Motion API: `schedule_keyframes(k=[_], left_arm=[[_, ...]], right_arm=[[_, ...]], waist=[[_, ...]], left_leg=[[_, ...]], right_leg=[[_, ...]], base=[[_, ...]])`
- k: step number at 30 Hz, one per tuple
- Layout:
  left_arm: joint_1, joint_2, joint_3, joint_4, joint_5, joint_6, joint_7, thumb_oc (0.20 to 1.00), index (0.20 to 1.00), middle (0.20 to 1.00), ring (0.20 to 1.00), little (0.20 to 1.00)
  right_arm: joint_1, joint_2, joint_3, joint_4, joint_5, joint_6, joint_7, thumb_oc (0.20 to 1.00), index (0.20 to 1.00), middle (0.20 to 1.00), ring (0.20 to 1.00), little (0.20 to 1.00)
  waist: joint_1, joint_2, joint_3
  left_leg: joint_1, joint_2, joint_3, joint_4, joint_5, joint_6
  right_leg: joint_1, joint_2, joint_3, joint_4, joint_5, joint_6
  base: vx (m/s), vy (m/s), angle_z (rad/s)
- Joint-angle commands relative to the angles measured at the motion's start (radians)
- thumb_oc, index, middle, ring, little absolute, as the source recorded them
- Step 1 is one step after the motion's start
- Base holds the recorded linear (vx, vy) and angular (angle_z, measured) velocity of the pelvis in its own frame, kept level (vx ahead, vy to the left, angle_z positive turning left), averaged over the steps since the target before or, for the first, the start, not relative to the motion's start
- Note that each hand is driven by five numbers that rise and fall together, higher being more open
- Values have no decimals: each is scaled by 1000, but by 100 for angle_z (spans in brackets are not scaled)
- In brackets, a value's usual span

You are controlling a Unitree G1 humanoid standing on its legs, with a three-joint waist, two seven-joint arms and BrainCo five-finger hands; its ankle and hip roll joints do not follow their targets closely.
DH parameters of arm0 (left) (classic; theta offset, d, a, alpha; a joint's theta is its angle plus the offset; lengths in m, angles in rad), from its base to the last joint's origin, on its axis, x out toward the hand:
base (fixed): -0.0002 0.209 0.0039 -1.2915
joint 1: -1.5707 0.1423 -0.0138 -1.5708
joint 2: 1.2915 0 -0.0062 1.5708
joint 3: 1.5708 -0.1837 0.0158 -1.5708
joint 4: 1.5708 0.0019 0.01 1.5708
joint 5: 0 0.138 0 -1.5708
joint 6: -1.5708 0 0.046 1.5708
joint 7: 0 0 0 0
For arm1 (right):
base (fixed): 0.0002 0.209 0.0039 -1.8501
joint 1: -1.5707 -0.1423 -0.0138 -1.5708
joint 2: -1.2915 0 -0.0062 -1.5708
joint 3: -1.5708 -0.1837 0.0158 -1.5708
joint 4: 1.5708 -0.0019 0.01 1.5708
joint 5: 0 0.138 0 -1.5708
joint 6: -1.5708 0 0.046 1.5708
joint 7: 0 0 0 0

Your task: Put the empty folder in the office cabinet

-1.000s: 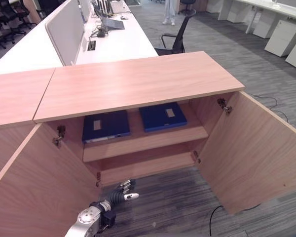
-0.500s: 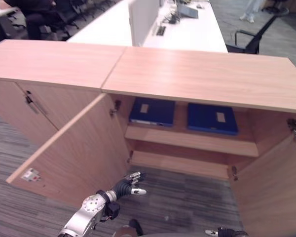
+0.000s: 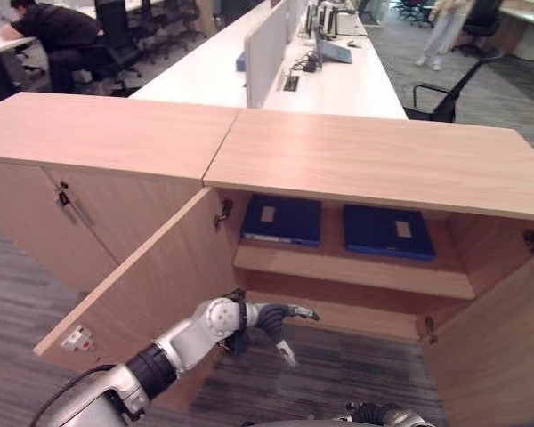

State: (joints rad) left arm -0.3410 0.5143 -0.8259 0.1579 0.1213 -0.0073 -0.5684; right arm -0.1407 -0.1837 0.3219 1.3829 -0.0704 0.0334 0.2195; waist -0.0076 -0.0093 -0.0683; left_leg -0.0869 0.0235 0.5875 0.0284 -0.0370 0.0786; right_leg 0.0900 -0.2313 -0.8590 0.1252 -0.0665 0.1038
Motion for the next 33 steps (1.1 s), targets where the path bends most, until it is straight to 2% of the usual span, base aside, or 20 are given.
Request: schedule_keyframes(k=[1, 2, 3, 4, 5, 7, 9, 10, 11, 13, 15, 17, 19, 20, 22, 23, 25, 29, 30, 33], left_arm=[[26, 30, 5, -23, 32, -63, 26, 1000, 1000, 1000, 1000, 1000], [25, 30, 5, -23, 32, -64, 27, 1000, 1000, 1000, 1000, 1000], [14, 29, -5, -17, 36, -74, 35, 1000, 1000, 1000, 1000, 1000], [-5, 22, -23, -6, 40, -91, 47, 1000, 1000, 1000, 1000, 1000], [-7, 21, -25, -1, 41, -94, 50, 1000, 1000, 1000, 1000, 1000], [-25, 9, -53, 31, 53, -116, 63, 1000, 1000, 1000, 1000, 1000], [-4, 7, -41, 54, 62, -101, 71, 1000, 1000, 1000, 1000, 1000], [14, 15, -30, 66, 65, -93, 75, 1000, 1000, 1000, 1000, 1000], [68, 15, 13, 124, 53, -64, 97, 1000, 1000, 1000, 1000, 1000], [90, 8, 37, 153, 49, -55, 111, 1000, 1000, 1000, 1000, 1000], [167, -46, 100, 318, 2, -18, 156, 1000, 1000, 1000, 1000, 1000], [191, -92, 125, 437, -12, -10, 185, 1000, 1000, 1000, 1000, 1000], [223, -135, 176, 604, -29, -2, 242, 1000, 1000, 1000, 1000, 1000], [232, -148, 195, 643, -48, -2, 259, 1000, 1000, 1000, 1000, 1000], [240, -180, 247, 746, -96, -2, 306, 1000, 1000, 1000, 1000, 1000], [241, -198, 280, 807, -108, -8, 336, 1000, 1000, 1000, 1000, 1000], [278, -222, 385, 923, -204, -10, 381, 1000, 1000, 1000, 1000, 1000], [327, -209, 589, 1073, -401, -6, 418, 1000, 1000, 1000, 1000, 1000], [329, -184, 670, 1114, -441, -7, 428, 1000, 1000, 1000, 1000, 1000], [330, -110, 797, 1166, -476, -5, 439, 1000, 1000, 1000, 1000, 1000]], right_arm=[[30, 3, 6, 13, -6, -17, 4, 1000, 1000, 1000, 1000, 1000], [29, 3, 7, 13, -4, -17, 3, 1000, 1000, 1000, 1000, 1000], [28, 3, 9, 9, 13, -21, -1, 1000, 1000, 1000, 1000, 1000], [36, 6, 12, 4, 43, -25, -6, 1000, 1000, 1000, 1000, 1000], [35, 6, 12, 3, 45, -25, -6, 1000, 1000, 1000, 1000, 1000], [57, 10, 26, -9, 82, -24, 5, 1000, 1000, 1000, 1000, 1000], [59, 17, 31, -9, 84, -16, -3, 1000, 1000, 1000, 1000, 1000], [62, 25, 38, -14, 86, -14, -4, 1000, 1000, 1000, 1000, 1000], [59, 30, 45, -28, 90, -15, 0, 1000, 1000, 1000, 1000, 1000], [57, 33, 50, -32, 92, -15, 0, 1000, 1000, 1000, 1000, 1000], [42, 34, 57, -43, 98, -19, -7, 1000, 1000, 1000, 1000, 1000], [35, 31, 67, -49, 97, -22, -12, 1000, 1000, 1000, 1000, 1000], [25, 20, 87, -55, 96, -31, -21, 1000, 1000, 1000, 1000, 1000], [22, 17, 90, -57, 99, -33, -23, 1000, 1000, 1000, 1000, 1000], [8, -10, 91, -56, 97, -37, -28, 1000, 1000, 1000, 1000, 1000], [1, -26, 86, -50, 95, -36, -23, 1000, 1000, 1000, 1000, 1000], [1, -50, 76, -30, 92, -34, -12, 1000, 1000, 1000, 1000, 1000], [21, -60, 52, -5, 99, -30, 7, 1000, 1000, 1000, 1000, 1000], [24, -66, 44, -4, 97, -32, 15, 1000, 1000, 1000, 1000, 1000], [29, -79, 34, -20, 88, -32, 34, 1000, 1000, 1000, 1000, 1000]], waist=[[-33, 7, 14], [-32, 7, 14], [-45, 9, 20], [-72, 4, 35], [-70, 4, 34], [-87, -18, 67], [-64, -40, 68], [-55, -54, 60], [-30, -78, 76], [-24, -84, 79], [1, -106, 99], [7, -112, 110], [32, -126, 132], [39, -128, 138], [57, -124, 165], [54, -118, 169], [70, -104, 155], [73, -77, 119], [76, -67, 108], [81, -47, 92]], left_leg=[[22, 8, -164, -106, 35, -62], [21, 9, -162, -108, 38, -62], [20, 14, -181, -110, 43, -70], [23, 15, -227, -109, 39, -80], [19, 18, -224, -107, 41, -81], [-2, 8, -281, -101, 48, -82], [-19, 14, -296, -99, 56, -89], [-21, 21, -320, -102, 52, -102], [-53, 43, -319, -90, 77, -112], [-64, 51, -325, -84, 80, -117], [-77, 88, -354, -66, 69, -143], [-90, 120, -358, -43, 72, -158], [-111, 178, -372, -3, 90, -185], [-116, 191, -374, 8, 93, -191], [-148, 232, -366, 75, 108, -204], [-160, 246, -309, 117, 94, -195], [-152, 220, -263, 177, 42, -169], [-138, 210, -236, 129, 91, -184], [-134, 207, -234, 110, 108, -189], [-116, 183, -240, 75, 118, -189]], right_leg=[[-35, -107, 169, 107, 20, 36], [-40, -108, 168, 112, 16, 31], [-65, -83, 228, 111, -25, 20], [-111, -37, 357, 91, -69, 17], [-116, -35, 357, 92, -70, 12], [-157, 37, 504, 28, -76, 12], [-140, 53, 482, -22, -58, 13], [-124, 64, 482, -48, -67, 15], [-124, 87, 452, -81, -47, 7], [-119, 97, 446, -104, -38, 2], [-102, 139, 455, -142, -53, -11], [-95, 168, 449, -161, -53, -27], [-89, 224, 446, -187, -60, -54], [-86, 236, 442, -192, -60, -60], [-79, 263, 430, -194, -69, -84], [-79, 262, 407, -196, -66, -92], [-74, 252, 390, -196, -64, -97], [-64, 250, 365, -209, -58, -98], [-61, 246, 362, -212, -56, -97], [-61, 237, 368, -212, -47, -91]], base=[[64, 4, 81], [26, -40, 122], [26, -139, 107], [25, -140, 71], [24, -142, 40], [-60, -169, 87], [9, -241, 116], [24, -381, 156], [16, -384, 143], [-4, -279, 20], [56, -353, 19], [-11, -341, 26], [-20, -474, 38], [-24, -396, 25], [-81, -293, 26], [-110, -149, 53], [-13, -16, 50], [56, 58, 30], [24, 101, 52], [16, 157, 21]])
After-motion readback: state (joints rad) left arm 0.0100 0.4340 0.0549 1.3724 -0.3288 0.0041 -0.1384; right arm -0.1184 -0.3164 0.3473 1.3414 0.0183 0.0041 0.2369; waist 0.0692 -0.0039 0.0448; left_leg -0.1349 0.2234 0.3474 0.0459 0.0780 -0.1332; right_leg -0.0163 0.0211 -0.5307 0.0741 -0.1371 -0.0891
